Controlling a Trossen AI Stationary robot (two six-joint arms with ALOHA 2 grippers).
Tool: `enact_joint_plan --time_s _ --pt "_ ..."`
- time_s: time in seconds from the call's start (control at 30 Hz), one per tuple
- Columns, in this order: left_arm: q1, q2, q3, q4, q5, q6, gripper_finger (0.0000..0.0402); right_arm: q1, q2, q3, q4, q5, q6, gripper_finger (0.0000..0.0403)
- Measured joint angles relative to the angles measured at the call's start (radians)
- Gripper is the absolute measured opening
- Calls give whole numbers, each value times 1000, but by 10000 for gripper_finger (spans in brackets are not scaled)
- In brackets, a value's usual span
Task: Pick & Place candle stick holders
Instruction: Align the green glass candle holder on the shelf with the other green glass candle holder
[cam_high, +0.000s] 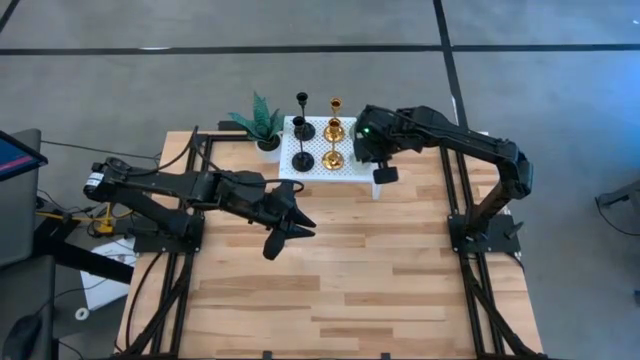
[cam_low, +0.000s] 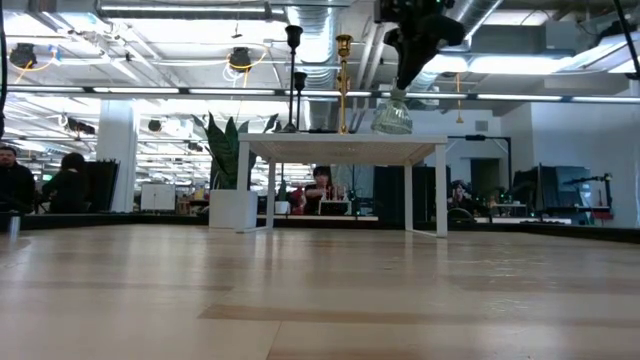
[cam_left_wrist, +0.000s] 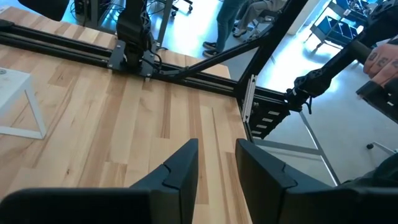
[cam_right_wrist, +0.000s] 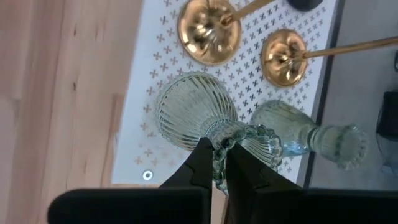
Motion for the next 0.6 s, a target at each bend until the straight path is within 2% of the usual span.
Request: enact_joint_plan --time_s 0.43,0.6 --pt "0 0 0 0 0 0 108 -4 35 2 6 -11 6 10" --pt "0 0 0 0 0 0 108 -8 57 3 6 16 8 10"
